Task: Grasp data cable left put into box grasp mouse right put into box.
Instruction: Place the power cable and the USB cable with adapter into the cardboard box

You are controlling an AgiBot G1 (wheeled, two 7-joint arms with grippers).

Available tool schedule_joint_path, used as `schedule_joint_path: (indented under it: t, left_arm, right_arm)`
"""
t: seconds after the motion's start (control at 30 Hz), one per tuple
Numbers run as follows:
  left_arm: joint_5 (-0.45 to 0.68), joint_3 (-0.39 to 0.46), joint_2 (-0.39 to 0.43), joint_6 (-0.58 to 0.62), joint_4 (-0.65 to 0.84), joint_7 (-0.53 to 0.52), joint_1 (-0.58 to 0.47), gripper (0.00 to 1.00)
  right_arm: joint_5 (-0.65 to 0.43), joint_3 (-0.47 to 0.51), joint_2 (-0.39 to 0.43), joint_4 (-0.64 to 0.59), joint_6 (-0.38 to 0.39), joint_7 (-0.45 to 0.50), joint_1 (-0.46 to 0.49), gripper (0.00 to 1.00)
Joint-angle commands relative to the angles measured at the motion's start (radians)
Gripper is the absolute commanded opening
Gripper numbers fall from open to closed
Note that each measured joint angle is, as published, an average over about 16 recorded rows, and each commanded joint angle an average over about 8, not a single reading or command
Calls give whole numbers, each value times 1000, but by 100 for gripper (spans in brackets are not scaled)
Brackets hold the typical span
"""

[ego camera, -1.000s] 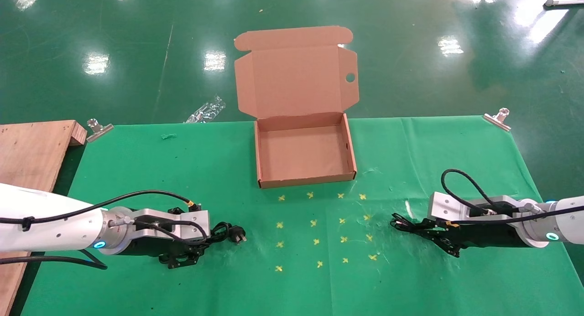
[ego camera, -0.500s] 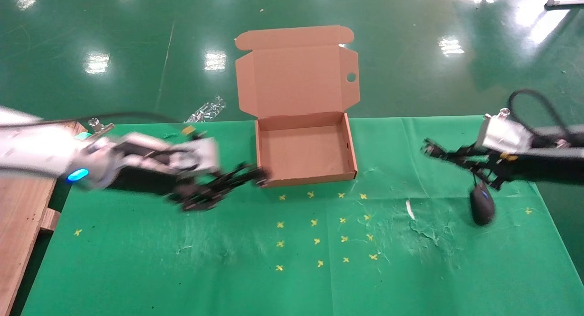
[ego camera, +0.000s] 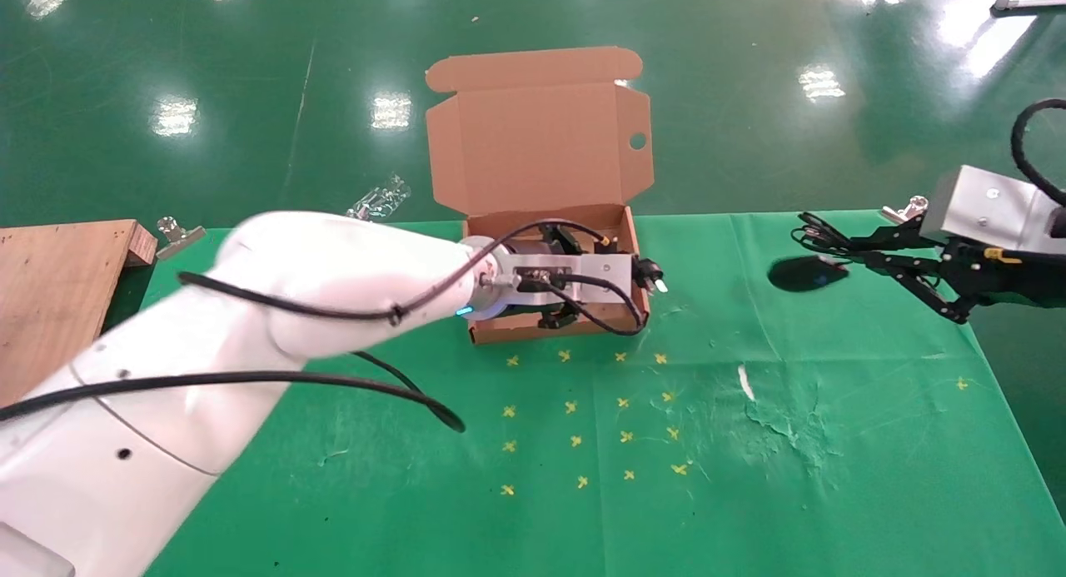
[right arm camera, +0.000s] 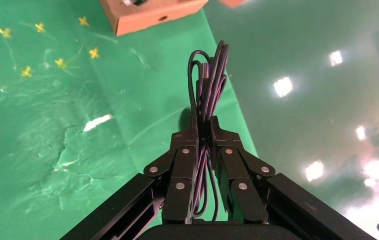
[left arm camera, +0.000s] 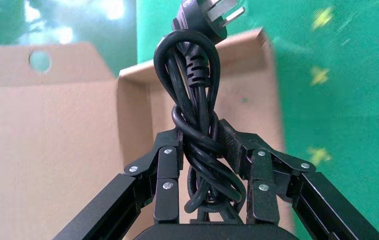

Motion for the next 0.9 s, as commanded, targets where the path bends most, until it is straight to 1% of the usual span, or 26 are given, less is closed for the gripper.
schedule_joint_path:
  t: [0.03,0.1,0.13,0.33,0.53,0.63,0.7,0.77,0.9]
  left_arm:
    - [24,60,12,-69,22,-30,-3,74]
    - [15,107,11,-96,30,-60,-17,99]
    - [8,129,11,-107,33,-74,-24,100]
    - [-28,233,9,-155,48,-133,-62,100]
    - [-64,300,4,-192,68,-177,-93,100]
    - [-87,303,-11,-211,103,-203,-118,100]
    - [-105,290,-38,-223,136,-220,-140,100]
    - [-121,271,-76,-233,167,-233,-164,100]
    - [-142,232,-178,-245,216,-254,-209,100]
  right_arm:
    - [8,7,21,43,-2,29,-11,0]
    - [17,13,25,53,-2,26,-6,0]
    - [23,16,26,55,-3,22,-3,0]
    - [64,35,15,53,0,-13,18,0]
    - [89,37,-19,48,-6,-47,43,0]
    - [85,32,-46,42,-7,-60,62,0]
    - [79,26,-70,36,-5,-68,75,0]
    - [70,18,-98,30,-2,-76,89,0]
    - [52,-9,-176,9,4,-95,108,0]
